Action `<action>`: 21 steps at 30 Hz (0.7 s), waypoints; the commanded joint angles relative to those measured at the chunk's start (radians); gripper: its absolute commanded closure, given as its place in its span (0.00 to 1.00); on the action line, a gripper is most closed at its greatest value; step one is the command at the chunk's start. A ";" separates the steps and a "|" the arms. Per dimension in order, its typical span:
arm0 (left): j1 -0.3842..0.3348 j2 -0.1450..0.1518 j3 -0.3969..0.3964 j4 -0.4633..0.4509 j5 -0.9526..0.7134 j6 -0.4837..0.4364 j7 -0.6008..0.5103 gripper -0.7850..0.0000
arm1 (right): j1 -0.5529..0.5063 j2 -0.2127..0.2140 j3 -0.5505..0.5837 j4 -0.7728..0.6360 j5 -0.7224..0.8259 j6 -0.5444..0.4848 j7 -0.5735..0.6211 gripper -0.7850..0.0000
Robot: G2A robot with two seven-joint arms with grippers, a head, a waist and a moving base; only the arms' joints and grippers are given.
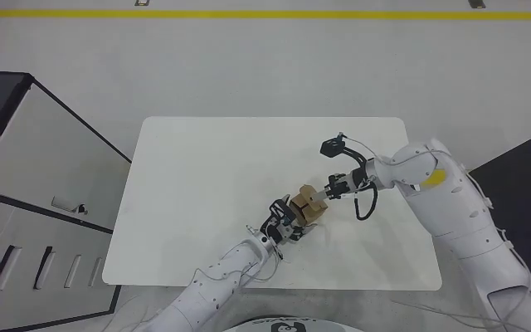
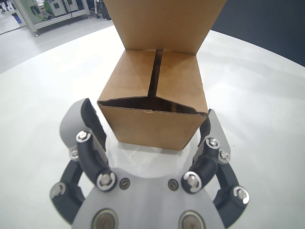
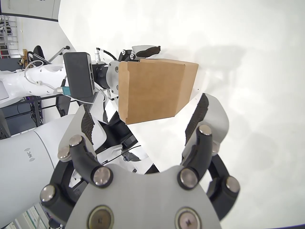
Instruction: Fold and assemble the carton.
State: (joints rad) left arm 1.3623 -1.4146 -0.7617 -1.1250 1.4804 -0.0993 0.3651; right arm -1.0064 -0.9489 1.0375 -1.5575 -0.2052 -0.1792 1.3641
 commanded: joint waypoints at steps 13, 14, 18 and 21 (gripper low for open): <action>0.002 -0.002 -0.004 0.025 -0.007 -0.012 0.021 0.05 | -0.015 0.010 0.005 -0.028 -0.018 0.020 -0.012 0.00; 0.001 -0.003 -0.004 0.026 -0.007 -0.012 0.023 0.07 | -0.016 0.010 0.005 -0.030 -0.019 0.022 -0.012 0.00; -0.001 -0.004 -0.004 0.033 -0.009 -0.013 0.032 0.22 | -0.018 0.013 0.006 -0.033 -0.018 0.023 -0.013 0.00; -0.003 -0.006 -0.004 0.038 -0.011 -0.014 0.041 0.30 | -0.020 0.014 0.006 -0.033 -0.016 0.025 -0.014 0.00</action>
State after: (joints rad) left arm 1.3603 -1.4197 -0.7653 -1.0891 1.4701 -0.1134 0.4030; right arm -1.0261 -0.9354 1.0435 -1.5906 -0.2224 -0.1551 1.3496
